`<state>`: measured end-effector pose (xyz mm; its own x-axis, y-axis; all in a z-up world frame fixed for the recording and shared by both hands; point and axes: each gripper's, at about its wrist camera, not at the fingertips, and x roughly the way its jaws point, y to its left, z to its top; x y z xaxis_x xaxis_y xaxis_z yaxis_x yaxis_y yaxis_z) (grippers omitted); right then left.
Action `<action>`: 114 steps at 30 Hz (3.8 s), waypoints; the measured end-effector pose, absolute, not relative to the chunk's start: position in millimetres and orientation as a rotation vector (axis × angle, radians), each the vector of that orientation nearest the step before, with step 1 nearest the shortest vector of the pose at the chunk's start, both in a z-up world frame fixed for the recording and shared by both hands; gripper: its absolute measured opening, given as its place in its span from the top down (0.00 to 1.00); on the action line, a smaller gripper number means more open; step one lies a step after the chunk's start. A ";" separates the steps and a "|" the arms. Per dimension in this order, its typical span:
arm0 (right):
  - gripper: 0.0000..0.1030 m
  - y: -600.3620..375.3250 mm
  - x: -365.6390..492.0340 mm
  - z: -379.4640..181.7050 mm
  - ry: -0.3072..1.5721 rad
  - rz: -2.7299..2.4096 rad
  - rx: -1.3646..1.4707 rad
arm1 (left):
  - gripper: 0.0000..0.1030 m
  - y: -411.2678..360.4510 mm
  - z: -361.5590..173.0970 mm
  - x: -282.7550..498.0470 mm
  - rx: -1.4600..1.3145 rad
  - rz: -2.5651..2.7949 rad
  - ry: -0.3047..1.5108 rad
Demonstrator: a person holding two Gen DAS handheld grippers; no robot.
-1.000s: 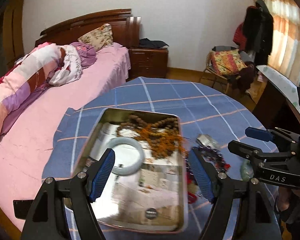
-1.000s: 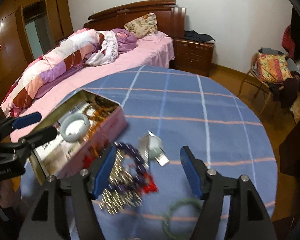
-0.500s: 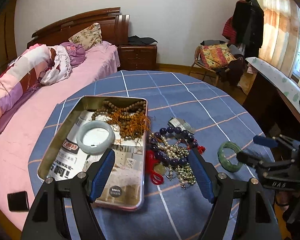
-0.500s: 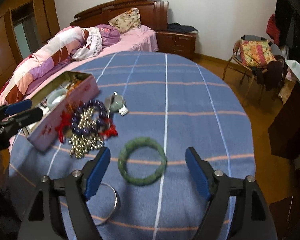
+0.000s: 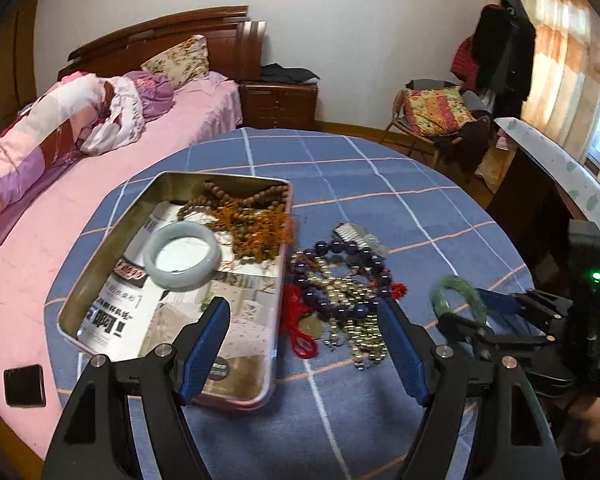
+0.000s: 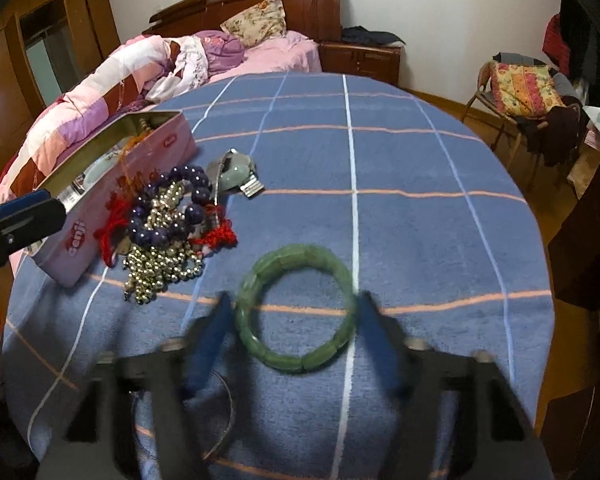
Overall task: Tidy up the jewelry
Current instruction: 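Grasp the green jade knot pendant with the right tool, then grasp the purple bead bracelet with the left tool, then carry the purple bracelet over the tin with the left tool while the right tool carries the jade pendant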
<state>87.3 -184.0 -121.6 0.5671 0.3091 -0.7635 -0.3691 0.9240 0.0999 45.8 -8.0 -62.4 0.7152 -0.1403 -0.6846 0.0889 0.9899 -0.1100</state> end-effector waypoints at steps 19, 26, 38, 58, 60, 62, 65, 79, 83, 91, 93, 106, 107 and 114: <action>0.83 -195.4 98.8 -120.0 0.862 0.379 -0.047 | 0.49 -72.7 -96.8 112.4 0.056 -0.243 0.870; 0.83 -192.6 99.2 -119.7 0.861 0.395 -0.057 | 0.84 -71.7 -99.9 111.3 0.049 -0.243 0.864; 0.82 -194.6 97.7 -117.5 0.840 0.391 -0.051 | 0.87 -56.6 -71.8 86.1 0.022 -0.206 0.739; 0.83 -197.0 90.7 -109.3 0.752 0.403 -0.025 | 0.87 -35.7 -31.3 66.1 -0.056 -0.223 0.626; 0.83 -196.0 90.0 -108.6 0.744 0.403 -0.030 | 0.87 -34.4 -28.0 64.7 -0.062 -0.227 0.616; 0.83 -194.0 88.6 -107.3 0.732 0.402 -0.043 | 0.87 -32.7 -25.0 63.1 -0.068 -0.227 0.607; 0.83 -191.2 86.2 -105.6 0.721 0.408 -0.050 | 0.87 -29.0 -22.5 61.7 -0.071 -0.220 0.598; 0.83 -173.5 70.5 -82.8 0.669 0.475 -0.046 | 0.87 -14.2 -8.9 52.6 -0.068 -0.173 0.563; 0.83 -163.8 65.5 -72.7 0.644 0.501 -0.046 | 0.87 -10.7 -6.7 50.3 -0.068 -0.165 0.561; 0.83 -146.5 66.6 -56.4 0.611 0.537 -0.042 | 0.87 0.6 -1.8 46.7 -0.074 -0.143 0.542; 0.83 -140.6 64.8 -52.6 0.603 0.545 -0.046 | 0.87 4.5 0.0 46.3 -0.078 -0.136 0.537; 0.83 -107.1 65.5 -35.6 0.578 0.615 -0.084 | 0.87 35.9 5.1 43.0 -0.110 -0.073 0.513; 0.83 -104.0 65.0 -34.5 0.577 0.618 -0.087 | 0.87 37.4 5.3 42.5 -0.110 -0.068 0.511; 0.83 -82.7 68.3 -27.0 0.571 0.655 -0.111 | 0.87 59.9 1.9 43.5 -0.129 -0.031 0.512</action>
<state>68.3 -82.7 -27.0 0.6464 0.5445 -0.5345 -0.6037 0.7934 0.0781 43.5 59.9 1.9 0.8717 -0.0623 -0.4861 -0.0023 0.9913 -0.1313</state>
